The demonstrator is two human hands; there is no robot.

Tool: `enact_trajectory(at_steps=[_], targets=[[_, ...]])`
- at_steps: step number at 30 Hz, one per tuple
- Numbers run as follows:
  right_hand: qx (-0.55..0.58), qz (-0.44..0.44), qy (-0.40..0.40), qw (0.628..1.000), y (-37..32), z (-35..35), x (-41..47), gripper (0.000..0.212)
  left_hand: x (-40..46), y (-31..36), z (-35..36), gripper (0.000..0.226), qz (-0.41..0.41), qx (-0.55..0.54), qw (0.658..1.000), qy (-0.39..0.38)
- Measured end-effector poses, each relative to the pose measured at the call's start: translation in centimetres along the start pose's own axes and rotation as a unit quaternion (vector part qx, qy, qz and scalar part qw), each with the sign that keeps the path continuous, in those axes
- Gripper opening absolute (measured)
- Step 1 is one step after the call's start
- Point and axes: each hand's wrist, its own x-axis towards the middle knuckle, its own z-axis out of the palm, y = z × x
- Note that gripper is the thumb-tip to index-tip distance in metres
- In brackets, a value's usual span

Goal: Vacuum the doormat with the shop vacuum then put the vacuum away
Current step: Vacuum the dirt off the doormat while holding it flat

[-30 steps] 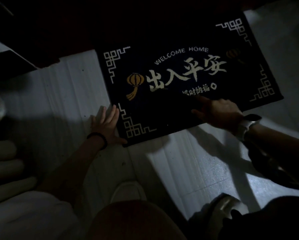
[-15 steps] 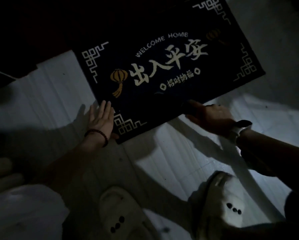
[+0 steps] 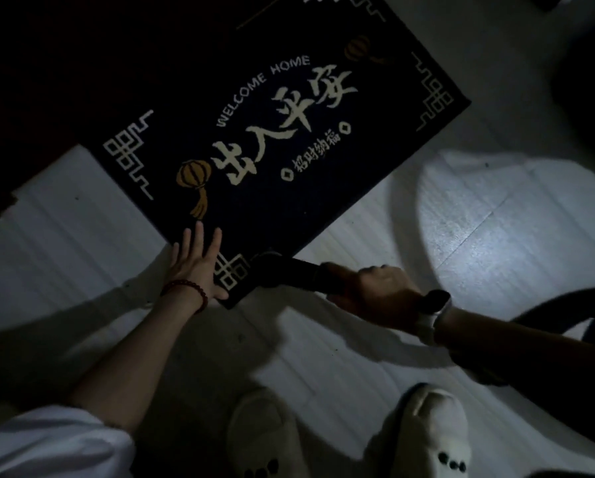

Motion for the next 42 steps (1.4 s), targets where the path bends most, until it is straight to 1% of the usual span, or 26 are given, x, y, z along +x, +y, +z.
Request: enact_trajectory(at_steps=[2,5,8,10,11,13,14,16,17,18,19,20,21,22,24,25,26,28,31,32,33,34,35,38,40,42], targets=[[0.009,0.029,0.031,0.999,2.3,-0.4,0.5,0.057,0.1,0.2,0.2,0.117,-0.004,-0.008,1.0,0.001],[0.01,0.106,0.137,0.985,7.5,-2.1,1.9,0.053,0.4,0.7,0.4,0.116,-0.019,-0.038,0.999,0.001],[0.049,0.211,0.245,0.945,13.1,-4.2,3.0,0.047,0.5,1.2,0.2,0.11,-0.03,-0.063,0.997,-0.012],[0.08,0.266,0.263,0.924,15.0,-5.4,3.5,0.044,0.7,1.6,0.0,0.104,-0.04,-0.097,0.994,-0.013],[0.092,0.272,0.268,0.92,15.0,-5.6,3.7,0.043,0.7,2.0,0.0,0.101,-0.045,-0.109,0.993,-0.004],[0.111,0.234,0.271,0.927,12.7,-4.8,4.1,0.041,0.8,2.9,0.3,0.097,-0.056,-0.099,0.993,0.027],[0.112,0.196,0.252,0.941,10.7,-3.7,4.2,0.041,0.8,3.3,0.4,0.097,-0.065,-0.091,0.993,0.04],[0.096,0.1,0.172,0.975,5.8,-0.9,3.4,0.044,0.9,3.8,0.6,0.097,-0.084,-0.092,0.991,0.051],[0.089,0.06,0.131,0.986,3.9,0.1,2.6,0.046,1.0,3.9,0.6,0.097,-0.09,-0.092,0.99,0.054],[0.083,0.036,0.112,0.99,2.9,0.4,1.9,0.048,1.2,4.0,0.5,0.098,-0.094,-0.091,0.99,0.055],[0.081,0.031,0.115,0.99,3.5,0.1,1.9,0.048,1.3,4.1,0.4,0.098,-0.097,-0.089,0.99,0.054],[0.08,0.046,0.143,0.985,4.9,-0.6,2.3,0.047,1.4,4.3,0.3,0.098,-0.102,-0.088,0.99,0.051],[0.08,0.084,0.175,0.978,7.5,-1.6,3.3,0.045,1.5,4.4,0.1,0.097,-0.107,-0.088,0.989,0.05],[0.094,0.137,0.215,0.962,10.3,-3.0,4.1,0.043,1.5,4.7,0.1,0.097,-0.112,-0.089,0.989,0.048],[0.136,0.249,0.277,0.918,15.5,-5.9,5.1,0.043,1.6,5.0,0.1,0.097,-0.121,-0.092,0.987,0.045],[0.148,0.275,0.291,0.904,16.7,-6.5,5.2,0.042,1.7,5.1,0.1,0.097,-0.125,-0.09,0.987,0.045],[0.154,0.268,0.299,0.903,16.5,-6.7,5.2,0.04,1.8,5.1,0.1,0.097,-0.128,-0.085,0.987,0.047],[0.142,0.195,0.283,0.928,14.0,-5.1,5.4,0.038,2.0,5.0,0.0,0.097,-0.129,-0.079,0.987,0.045],[0.12,0.086,0.186,0.971,8.1,-1.4,4.7,0.045,2.1,5.2,-0.2,0.098,-0.136,-0.081,0.987,0.042],[0.113,0.067,0.157,0.979,7.0,-1.0,4.2,0.048,2.2,5.3,-0.4,0.098,-0.14,-0.081,0.986,0.043],[0.113,0.064,0.144,0.981,7.0,-1.2,3.8,0.048,2.1,5.4,-0.5,0.098,-0.143,-0.081,0.985,0.043],[0.122,0.07,0.154,0.978,7.7,-1.9,3.4,0.047,2.1,5.5,-0.5,0.098,-0.143,-0.083,0.985,0.045],[0.128,0.086,0.181,0.971,9.2,-2.8,3.3,0.045,2.1,5.4,-0.4,0.098,-0.14,-0.09,0.985,0.049],[0.123,0.186,0.291,0.93,15.4,-6.0,3.1,0.043,1.9,4.5,0.4,0.097,-0.121,-0.122,0.983,0.065],[0.135,0.237,0.301,0.914,18.4,-7.6,2.9,0.041,1.8,3.8,1.0,0.097,-0.105,-0.138,0.982,0.078],[0.142,0.257,0.284,0.913,19.5,-7.8,3.0,0.039,1.7,3.5,1.4,0.098,-0.093,-0.159,0.979,0.088]])
